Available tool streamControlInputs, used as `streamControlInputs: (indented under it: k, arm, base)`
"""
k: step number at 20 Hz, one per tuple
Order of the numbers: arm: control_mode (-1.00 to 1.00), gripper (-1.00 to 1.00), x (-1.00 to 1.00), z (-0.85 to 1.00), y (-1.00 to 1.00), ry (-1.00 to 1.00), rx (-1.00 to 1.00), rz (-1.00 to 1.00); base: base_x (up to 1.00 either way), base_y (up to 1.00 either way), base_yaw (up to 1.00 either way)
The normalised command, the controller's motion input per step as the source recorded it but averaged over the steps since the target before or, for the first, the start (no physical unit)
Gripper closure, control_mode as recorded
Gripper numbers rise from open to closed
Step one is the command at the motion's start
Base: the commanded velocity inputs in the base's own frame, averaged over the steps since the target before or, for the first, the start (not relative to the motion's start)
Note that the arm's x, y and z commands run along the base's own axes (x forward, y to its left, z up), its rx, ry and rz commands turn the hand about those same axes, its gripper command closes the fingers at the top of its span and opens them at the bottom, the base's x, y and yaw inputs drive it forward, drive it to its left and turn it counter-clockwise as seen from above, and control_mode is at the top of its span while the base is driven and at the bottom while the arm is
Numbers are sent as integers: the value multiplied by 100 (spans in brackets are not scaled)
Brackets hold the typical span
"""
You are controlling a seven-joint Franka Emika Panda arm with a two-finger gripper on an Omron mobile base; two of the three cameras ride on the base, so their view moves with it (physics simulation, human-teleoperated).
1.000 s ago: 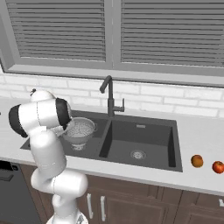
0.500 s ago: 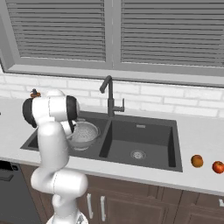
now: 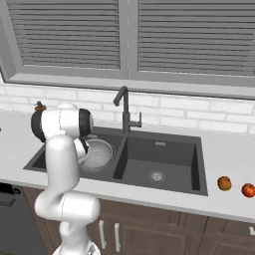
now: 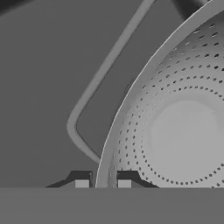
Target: Put the colander in the sink, put the apple, peach in the colander, and turn on the sink faucet and pour water over the colander.
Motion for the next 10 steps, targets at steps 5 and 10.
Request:
streamControlInputs:
  k: [5,10]
  arm:
    - [-100,100,0,-9,-18,2,-2,0]
    - [-100,100,0,-1,-25,2,-1,0]
  base:
    - [0,0,0]
    - [0,0,0]
